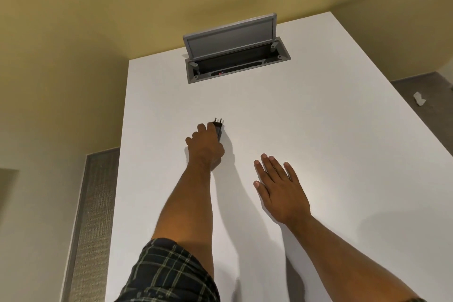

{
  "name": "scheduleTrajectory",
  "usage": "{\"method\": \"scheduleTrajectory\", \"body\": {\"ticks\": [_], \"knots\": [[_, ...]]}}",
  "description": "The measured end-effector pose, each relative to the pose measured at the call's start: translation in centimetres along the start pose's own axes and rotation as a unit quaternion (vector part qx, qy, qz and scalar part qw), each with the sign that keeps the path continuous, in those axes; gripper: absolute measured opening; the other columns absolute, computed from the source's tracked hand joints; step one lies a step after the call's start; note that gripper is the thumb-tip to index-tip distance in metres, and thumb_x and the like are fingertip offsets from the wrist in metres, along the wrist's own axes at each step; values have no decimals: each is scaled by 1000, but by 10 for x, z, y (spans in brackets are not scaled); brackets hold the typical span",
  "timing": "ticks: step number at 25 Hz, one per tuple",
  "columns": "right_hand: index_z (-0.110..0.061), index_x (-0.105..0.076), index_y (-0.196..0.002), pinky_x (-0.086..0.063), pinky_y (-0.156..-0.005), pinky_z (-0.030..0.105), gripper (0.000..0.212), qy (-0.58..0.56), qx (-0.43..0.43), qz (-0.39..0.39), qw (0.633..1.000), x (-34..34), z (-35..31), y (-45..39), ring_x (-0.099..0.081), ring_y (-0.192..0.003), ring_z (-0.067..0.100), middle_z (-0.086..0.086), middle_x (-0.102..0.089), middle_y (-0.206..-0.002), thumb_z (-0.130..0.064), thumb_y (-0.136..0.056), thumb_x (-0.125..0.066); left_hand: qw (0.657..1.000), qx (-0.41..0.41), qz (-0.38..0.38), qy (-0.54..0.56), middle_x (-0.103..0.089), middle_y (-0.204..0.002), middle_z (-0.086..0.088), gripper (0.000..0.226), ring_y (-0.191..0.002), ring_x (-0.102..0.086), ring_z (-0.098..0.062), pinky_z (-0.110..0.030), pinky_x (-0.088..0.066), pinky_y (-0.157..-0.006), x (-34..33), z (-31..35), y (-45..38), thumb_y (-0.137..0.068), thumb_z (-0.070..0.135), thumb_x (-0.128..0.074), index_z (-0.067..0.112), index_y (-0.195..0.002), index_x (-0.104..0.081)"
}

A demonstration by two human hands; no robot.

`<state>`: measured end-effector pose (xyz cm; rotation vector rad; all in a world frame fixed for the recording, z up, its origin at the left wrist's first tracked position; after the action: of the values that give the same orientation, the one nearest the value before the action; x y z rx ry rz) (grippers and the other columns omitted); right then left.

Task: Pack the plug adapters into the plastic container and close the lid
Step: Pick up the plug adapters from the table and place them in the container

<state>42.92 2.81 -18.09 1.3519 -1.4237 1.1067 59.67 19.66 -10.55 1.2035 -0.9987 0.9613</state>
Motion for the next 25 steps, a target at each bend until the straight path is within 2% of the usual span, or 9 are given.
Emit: {"method": "scheduleTrajectory", "body": {"ticks": [8,10,11,13,15,17,19,22,25], "knots": [[-29,0,-161,-5,-127,37,59,6,54,-178,982,15,2,-11,4,-157,14,-6,9,-169,-45,-107,-19,970,107,-8,220,-56,-126,-11,59,-113,-62,-37,-44,-49,-97,-17,15,101,-88,38,-59,8,-136,-43],[-24,-12,-161,-20,-124,40,57,-12,41,-248,968,33,0,-16,-9,-156,19,-1,-3,-170,-39,-108,-27,958,126,-11,259,-56,-130,-12,66,-116,-61,-36,-45,-49,-100,-21,21,127,-88,38,-59,5,-141,-40],[-21,-29,-156,-33,-117,41,52,-25,27,-254,967,47,-4,-18,-27,-152,23,1,-24,-166,-37,-107,-31,955,129,-10,267,-57,-128,-11,64,-115,-62,-36,-44,-49,-100,-22,25,141,-88,39,-60,5,-140,-43],[-23,-60,-123,-49,-89,38,38,-54,-4,-208,977,77,-13,-15,-62,-118,27,0,-67,-127,-41,-106,-31,950,136,7,283,-58,-114,-7,47,-103,-66,-34,-42,-52,-95,-24,33,171,-88,43,-60,10,-121,-54],[-29,-65,-92,-48,-76,35,48,-101,-27,-174,979,94,-25,-2,-66,-89,22,-3,-72,-91,-55,-103,-27,943,146,35,298,-57,-99,-2,37,-89,-68,-30,-41,-55,-87,-26,41,199,-88,48,-57,15,-103,-58],[-34,-59,-73,-47,-71,33,51,-161,-41,-175,971,102,-37,22,-63,-78,18,-8,-68,-77,-65,-99,-27,937,150,58,310,-55,-91,1,30,-80,-68,-27,-38,-57,-78,-26,49,232,-87,48,-56,19,-95,-60],[-37,-61,-75,-48,-69,32,45,-218,-55,-186,956,107,-43,46,-63,-76,14,-11,-66,-74,-68,-95,-35,935,146,76,313,-57,-91,3,26,-79,-69,-23,-34,-58,-72,-24,56,262,-86,45,-54,23,-96,-62],[-32,-71,-99,-53,-71,32,34,-289,-86,-187,935,116,-41,80,-68,-77,10,-9,-72,-78,-60,-87,-55,942,119,89,300,-57,-95,4,30,-82,-69,-22,-34,-57,-72,-25,64,297,-84,44,-53,26,-106,-61],[-21,-71,-98,-56,-72,34,32,-352,-94,-173,915,131,-35,111,-70,-76,14,-2,-74,-81,-50,-88,-64,952,58,88,287,-57,-98,6,37,-87,-68,-19,-34,-58,-74,-21,70,322,-79,50,-54,29,-110,-59]]}}
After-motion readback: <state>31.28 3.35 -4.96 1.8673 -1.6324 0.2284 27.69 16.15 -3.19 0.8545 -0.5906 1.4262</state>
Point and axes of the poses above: each hand's wrist, its own y-axis away from the middle knuckle, its own x-axis out of the back of the hand, z = x × y, the point moved 7 cm from there along -y, towards the middle knuckle
